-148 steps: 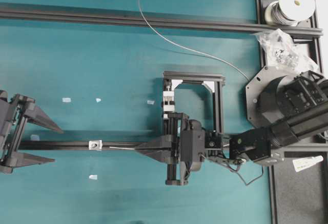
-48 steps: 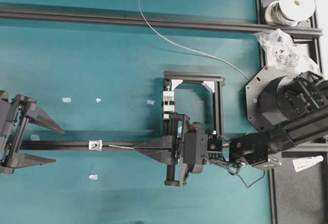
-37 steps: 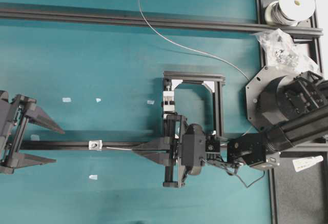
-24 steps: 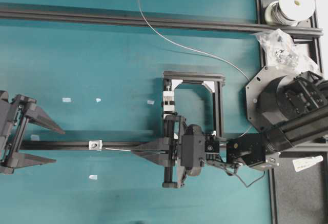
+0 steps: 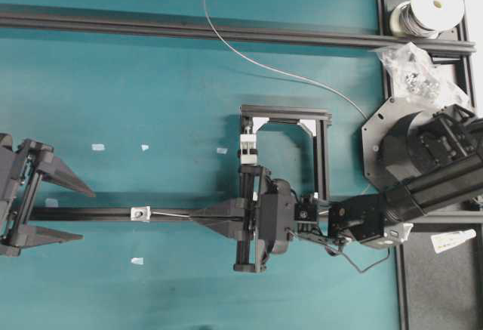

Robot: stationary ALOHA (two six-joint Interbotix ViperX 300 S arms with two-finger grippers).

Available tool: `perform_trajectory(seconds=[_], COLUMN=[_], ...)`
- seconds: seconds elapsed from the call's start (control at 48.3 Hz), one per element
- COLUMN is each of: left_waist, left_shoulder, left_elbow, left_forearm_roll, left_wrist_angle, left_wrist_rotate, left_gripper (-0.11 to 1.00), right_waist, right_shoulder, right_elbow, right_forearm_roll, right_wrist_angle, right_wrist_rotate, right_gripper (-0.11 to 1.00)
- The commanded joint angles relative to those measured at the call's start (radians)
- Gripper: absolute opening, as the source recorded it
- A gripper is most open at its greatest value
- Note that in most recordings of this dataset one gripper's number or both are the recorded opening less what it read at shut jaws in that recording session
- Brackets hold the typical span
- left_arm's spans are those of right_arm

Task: Insert the wire through the hole in the metal fitting.
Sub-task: 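Push the wire tip through the bracket hole with the right gripper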

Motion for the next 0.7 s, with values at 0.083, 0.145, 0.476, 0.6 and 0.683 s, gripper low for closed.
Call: perform_trajectory(seconds=[0.083, 0.145, 0.476, 0.6, 0.683], left_waist=[-0.005, -0.005, -0.005, -0.005, -0.005], left_shoulder=[-0.02, -0.02, -0.02, -0.02, -0.02], left_elbow=[-0.009, -0.009, -0.009, -0.009, -0.009], left_forearm_roll=[0.002, 0.002, 0.002, 0.002, 0.002], left_wrist_angle=[-0.005, -0.005, -0.005, -0.005, -0.005], left_wrist_rotate=[0.0, 0.0, 0.0, 0.0, 0.0], left_gripper=[0.78, 0.78, 0.78, 0.78, 0.78], right_waist=[-0.005, -0.006, -0.014, -0.023, -0.029], right_shoulder=[-0.012, -0.012, -0.005, 0.003, 0.005], right_elbow=[-0.015, -0.017, -0.026, -0.032, -0.035], right_forearm_roll=[-0.005, -0.006, -0.021, -0.025, -0.031], right_wrist_angle=[-0.005, -0.005, 0.002, 0.008, 0.008], right_wrist_rotate=[0.0, 0.0, 0.0, 0.0, 0.0], right_gripper=[-0.01, -0.01, -0.01, -0.01, -0.01])
